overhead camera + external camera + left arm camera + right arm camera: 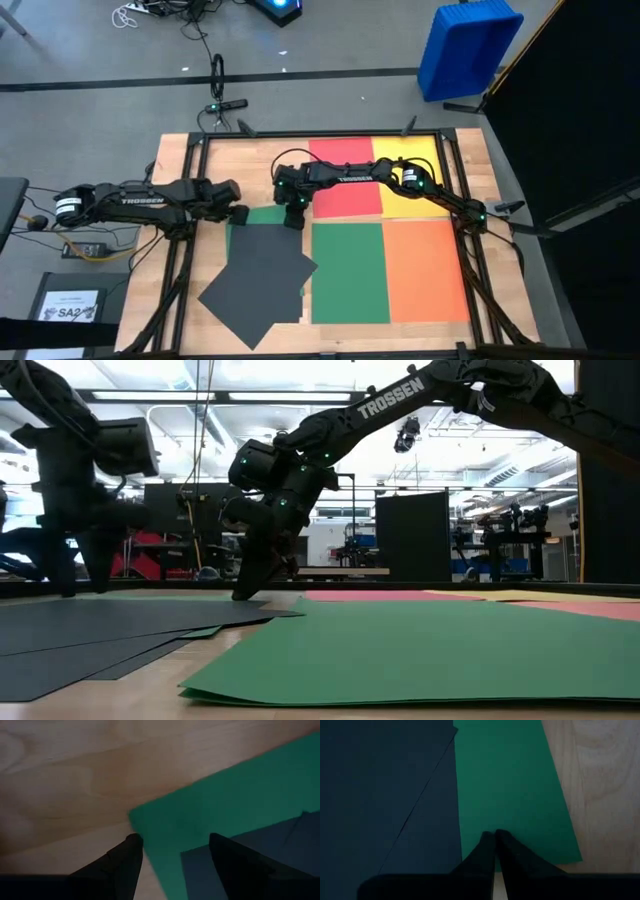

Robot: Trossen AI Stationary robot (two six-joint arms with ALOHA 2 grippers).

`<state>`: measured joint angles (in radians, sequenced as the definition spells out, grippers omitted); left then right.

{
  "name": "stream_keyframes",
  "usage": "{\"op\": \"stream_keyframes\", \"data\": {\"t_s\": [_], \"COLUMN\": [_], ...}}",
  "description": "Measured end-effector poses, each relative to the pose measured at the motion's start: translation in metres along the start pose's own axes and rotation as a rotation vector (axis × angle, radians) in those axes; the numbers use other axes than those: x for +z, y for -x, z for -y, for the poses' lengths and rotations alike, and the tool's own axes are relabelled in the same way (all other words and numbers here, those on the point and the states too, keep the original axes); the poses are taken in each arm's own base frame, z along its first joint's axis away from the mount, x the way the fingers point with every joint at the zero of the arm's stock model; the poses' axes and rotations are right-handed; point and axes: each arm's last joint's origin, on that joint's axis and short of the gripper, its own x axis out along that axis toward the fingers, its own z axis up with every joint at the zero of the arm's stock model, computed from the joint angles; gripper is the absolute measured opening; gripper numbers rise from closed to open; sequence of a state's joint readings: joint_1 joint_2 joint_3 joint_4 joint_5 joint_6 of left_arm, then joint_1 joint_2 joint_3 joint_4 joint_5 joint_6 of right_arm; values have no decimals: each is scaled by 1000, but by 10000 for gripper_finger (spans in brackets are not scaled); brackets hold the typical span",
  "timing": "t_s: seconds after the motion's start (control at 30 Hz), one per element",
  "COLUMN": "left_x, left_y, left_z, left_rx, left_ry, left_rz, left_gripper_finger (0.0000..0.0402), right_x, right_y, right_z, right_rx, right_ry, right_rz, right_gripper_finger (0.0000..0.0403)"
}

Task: Organize paper
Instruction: Stack the green colored paper on top of the green colored papers

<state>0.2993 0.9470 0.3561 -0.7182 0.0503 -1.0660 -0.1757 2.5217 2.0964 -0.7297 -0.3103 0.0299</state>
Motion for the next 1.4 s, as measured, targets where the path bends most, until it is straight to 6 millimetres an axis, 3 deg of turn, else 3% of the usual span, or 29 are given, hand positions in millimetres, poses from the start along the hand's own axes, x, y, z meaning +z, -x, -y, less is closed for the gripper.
{"op": "stream_keyframes", "data": {"t_s": [0.8,1.1,1.4], "left_x": [8,14,13], "left_y": [2,15,31], "left_z": [21,34,34], "left_rx": [-254,-445,-535], "left_ry": [-77,-138,-155], "left_rz": [38,137,193], "left_gripper_finger": [213,213,213], "right_x": [1,1,1], "right_y": [0,0,1], "right_z": [2,3,3], "right_rx": [7,6,6], "right_ry": [-2,-3,-4], "right_rz": [14,14,12], "right_gripper_finger": [0,0,0]}}
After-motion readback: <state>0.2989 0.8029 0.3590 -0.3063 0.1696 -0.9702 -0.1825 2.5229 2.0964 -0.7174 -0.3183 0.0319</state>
